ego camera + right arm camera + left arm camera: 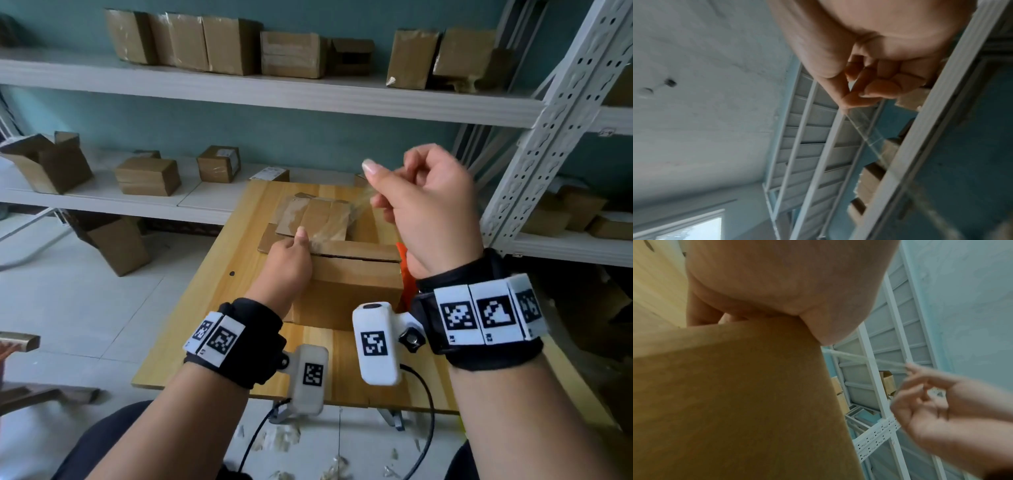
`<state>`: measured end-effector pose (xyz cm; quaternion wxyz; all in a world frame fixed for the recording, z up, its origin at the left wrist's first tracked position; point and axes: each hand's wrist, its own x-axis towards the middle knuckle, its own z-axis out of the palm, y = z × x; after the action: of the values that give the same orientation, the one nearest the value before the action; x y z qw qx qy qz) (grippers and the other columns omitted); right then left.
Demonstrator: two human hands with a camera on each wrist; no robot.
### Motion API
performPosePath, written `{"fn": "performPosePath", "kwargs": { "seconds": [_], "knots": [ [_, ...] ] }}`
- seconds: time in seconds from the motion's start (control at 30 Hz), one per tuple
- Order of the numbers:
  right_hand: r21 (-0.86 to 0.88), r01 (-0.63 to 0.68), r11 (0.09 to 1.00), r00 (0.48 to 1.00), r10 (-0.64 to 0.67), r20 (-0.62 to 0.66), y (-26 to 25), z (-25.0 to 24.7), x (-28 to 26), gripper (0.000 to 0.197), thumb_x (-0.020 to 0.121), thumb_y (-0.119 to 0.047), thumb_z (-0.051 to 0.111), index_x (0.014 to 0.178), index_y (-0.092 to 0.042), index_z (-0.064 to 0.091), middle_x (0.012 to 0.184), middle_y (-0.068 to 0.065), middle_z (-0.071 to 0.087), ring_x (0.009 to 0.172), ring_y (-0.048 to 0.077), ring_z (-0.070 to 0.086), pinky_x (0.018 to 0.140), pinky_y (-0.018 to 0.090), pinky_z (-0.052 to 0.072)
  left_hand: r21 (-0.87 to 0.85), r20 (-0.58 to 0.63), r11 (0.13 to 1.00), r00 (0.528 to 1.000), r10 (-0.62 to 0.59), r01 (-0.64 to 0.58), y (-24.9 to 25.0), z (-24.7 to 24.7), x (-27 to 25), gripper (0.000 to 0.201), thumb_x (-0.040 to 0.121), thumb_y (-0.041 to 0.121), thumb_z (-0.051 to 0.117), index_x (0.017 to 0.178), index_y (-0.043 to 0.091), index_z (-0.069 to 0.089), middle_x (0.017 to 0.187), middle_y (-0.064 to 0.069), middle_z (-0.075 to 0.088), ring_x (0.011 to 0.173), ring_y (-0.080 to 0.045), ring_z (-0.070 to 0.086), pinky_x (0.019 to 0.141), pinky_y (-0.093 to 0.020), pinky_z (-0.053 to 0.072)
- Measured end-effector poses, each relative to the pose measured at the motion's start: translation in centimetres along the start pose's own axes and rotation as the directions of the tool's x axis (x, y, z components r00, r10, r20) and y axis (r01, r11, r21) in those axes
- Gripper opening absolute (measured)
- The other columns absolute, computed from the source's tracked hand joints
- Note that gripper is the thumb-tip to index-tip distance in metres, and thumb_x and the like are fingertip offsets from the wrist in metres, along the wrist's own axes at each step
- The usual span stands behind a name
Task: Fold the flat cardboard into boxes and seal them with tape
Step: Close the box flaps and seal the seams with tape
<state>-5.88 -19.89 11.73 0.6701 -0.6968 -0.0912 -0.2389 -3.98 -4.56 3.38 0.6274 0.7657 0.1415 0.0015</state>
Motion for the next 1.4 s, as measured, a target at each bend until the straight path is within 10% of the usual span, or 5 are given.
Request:
{"fn": "performPosePath", "kwargs": {
  "seconds": [0.37, 0.57, 0.73, 1.2, 1.4],
  "knots": [
    [0.157, 0.017, 0.987, 0.981, -0.046, 0.187, -1.7, 7.0, -0.3, 0.027, 0.091, -0.006, 0.079, 0.094, -0.010, 0.053, 0.080, 0.023, 0.070, 0.061, 0.015, 0.072, 0.057, 0.025, 0.055, 0.026, 0.000, 0.999, 1.000, 0.020, -0.020, -0.6, 0.3, 0.4, 0.051, 0.118, 0.031, 0.026, 0.146, -0.004, 0.051, 0.145, -0.025, 0.057, 0.127, -0.040, 0.058, 0.060, -0.016, 0.039],
    [0.197, -0.018, 0.980, 0.984, -0.018, 0.178, -1.2, 5.9, 0.1, 0.027, 0.091, -0.006, 0.080, 0.093, -0.012, 0.053, 0.076, 0.009, 0.065, 0.062, 0.014, 0.070, 0.058, 0.025, 0.054, -0.015, -0.024, 1.000, 1.000, 0.015, -0.015, -1.2, 0.6, 1.2, 0.059, 0.110, 0.061, 0.026, 0.097, 0.013, 0.058, 0.100, -0.011, 0.066, 0.098, -0.028, 0.064, 0.078, -0.034, 0.048],
    [0.057, -0.001, 0.998, 0.993, -0.006, 0.115, -1.0, 1.8, 1.3, 0.028, 0.089, -0.009, 0.081, 0.091, -0.018, 0.055, 0.067, -0.006, 0.062, 0.062, 0.011, 0.069, 0.055, 0.023, 0.052, -0.043, -0.022, 0.999, 1.000, -0.017, 0.016, -1.3, 0.8, 0.9, 0.065, 0.107, 0.067, 0.027, 0.134, 0.016, 0.056, 0.136, -0.005, 0.062, 0.124, -0.026, 0.059, 0.111, -0.046, 0.046],
    [-0.130, -0.334, 0.934, 0.941, 0.339, 0.018, 5.9, -7.9, 1.2, 0.032, 0.085, -0.016, 0.087, 0.088, -0.022, 0.056, 0.072, -0.002, 0.065, 0.057, 0.006, 0.061, 0.049, 0.019, 0.047, 0.029, -0.050, 1.000, 0.999, -0.010, 0.011, -0.6, 1.6, -0.3, 0.067, 0.111, 0.062, 0.026, 0.150, 0.008, 0.034, 0.102, 0.008, 0.046, 0.089, -0.007, 0.048, 0.072, -0.030, 0.038],
    [-0.110, -0.398, 0.911, 0.917, 0.400, -0.010, 7.1, -8.6, 0.8, 0.031, 0.087, -0.018, 0.086, 0.089, -0.021, 0.055, 0.077, 0.001, 0.064, 0.066, 0.010, 0.064, 0.057, 0.023, 0.054, 0.012, -0.047, 1.000, 0.999, -0.023, 0.023, -0.2, 2.0, -0.4, 0.068, 0.111, 0.060, 0.025, 0.156, 0.008, 0.030, 0.128, -0.002, 0.042, 0.114, -0.020, 0.043, 0.092, -0.035, 0.035]
  ]
}}
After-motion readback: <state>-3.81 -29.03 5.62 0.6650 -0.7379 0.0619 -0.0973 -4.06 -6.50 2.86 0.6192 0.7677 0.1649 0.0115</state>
